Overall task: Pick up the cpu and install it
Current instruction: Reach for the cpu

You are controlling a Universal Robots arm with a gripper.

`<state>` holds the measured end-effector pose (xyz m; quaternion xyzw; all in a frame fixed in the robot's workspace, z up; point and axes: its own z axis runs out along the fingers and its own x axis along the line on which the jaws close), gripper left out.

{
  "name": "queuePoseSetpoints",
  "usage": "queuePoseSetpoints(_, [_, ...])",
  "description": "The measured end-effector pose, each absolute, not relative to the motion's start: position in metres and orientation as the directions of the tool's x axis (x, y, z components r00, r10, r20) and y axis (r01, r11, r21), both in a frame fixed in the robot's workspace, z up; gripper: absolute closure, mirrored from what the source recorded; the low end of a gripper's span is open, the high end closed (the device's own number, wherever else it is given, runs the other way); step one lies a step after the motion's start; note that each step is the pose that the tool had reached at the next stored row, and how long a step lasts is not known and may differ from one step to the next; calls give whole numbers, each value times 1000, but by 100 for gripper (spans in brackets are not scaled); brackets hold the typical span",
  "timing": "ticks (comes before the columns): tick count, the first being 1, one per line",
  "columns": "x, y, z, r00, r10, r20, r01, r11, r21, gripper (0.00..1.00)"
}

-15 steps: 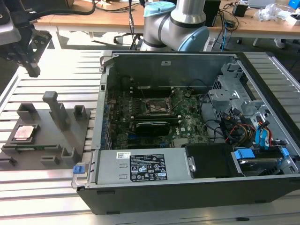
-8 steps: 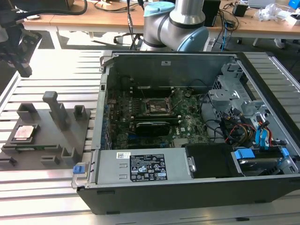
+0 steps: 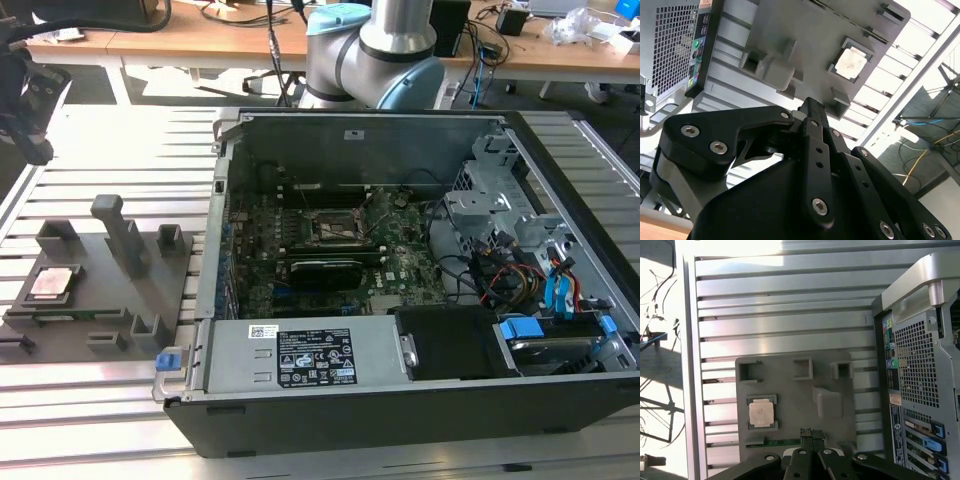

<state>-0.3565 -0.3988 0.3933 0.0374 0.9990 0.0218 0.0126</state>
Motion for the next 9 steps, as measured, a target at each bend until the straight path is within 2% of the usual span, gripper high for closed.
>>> queuePoseSetpoints(9, [-378,-399,393,-997,75,-24,74,996,45,89])
